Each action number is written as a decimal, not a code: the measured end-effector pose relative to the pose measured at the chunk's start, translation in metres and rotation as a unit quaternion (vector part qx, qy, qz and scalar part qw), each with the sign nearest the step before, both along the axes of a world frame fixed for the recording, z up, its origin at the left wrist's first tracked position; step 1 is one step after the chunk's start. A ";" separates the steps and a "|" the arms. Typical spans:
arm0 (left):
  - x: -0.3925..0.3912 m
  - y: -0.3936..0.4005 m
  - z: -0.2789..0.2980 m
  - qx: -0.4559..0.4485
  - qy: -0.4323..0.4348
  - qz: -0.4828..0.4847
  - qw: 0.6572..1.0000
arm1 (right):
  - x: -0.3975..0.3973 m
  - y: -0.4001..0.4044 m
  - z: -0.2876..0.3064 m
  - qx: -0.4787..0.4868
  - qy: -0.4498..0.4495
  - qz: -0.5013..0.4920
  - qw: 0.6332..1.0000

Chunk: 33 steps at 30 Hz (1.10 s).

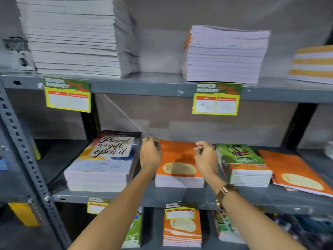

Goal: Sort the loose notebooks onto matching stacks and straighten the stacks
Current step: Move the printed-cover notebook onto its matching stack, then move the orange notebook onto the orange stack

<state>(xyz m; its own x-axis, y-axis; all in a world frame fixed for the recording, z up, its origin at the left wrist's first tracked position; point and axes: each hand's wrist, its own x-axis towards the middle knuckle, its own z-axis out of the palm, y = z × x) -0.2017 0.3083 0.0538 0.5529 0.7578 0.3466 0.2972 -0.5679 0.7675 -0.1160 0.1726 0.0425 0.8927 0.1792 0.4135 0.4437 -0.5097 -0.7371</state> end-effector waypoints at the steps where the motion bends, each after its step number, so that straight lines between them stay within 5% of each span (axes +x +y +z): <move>1: 0.012 -0.013 0.000 -0.004 -0.002 -0.015 1.000 | 0.010 -0.016 -0.001 -0.005 -0.003 -0.014 1.000; 22: 0.206 -0.281 -0.058 0.058 0.056 -0.328 0.941 | 0.173 -0.305 -0.064 -0.117 0.110 -0.280 0.947; 33: 0.265 -0.349 -0.080 -0.111 0.225 -0.308 0.918 | 0.224 -0.344 -0.092 -0.136 0.263 -0.296 0.908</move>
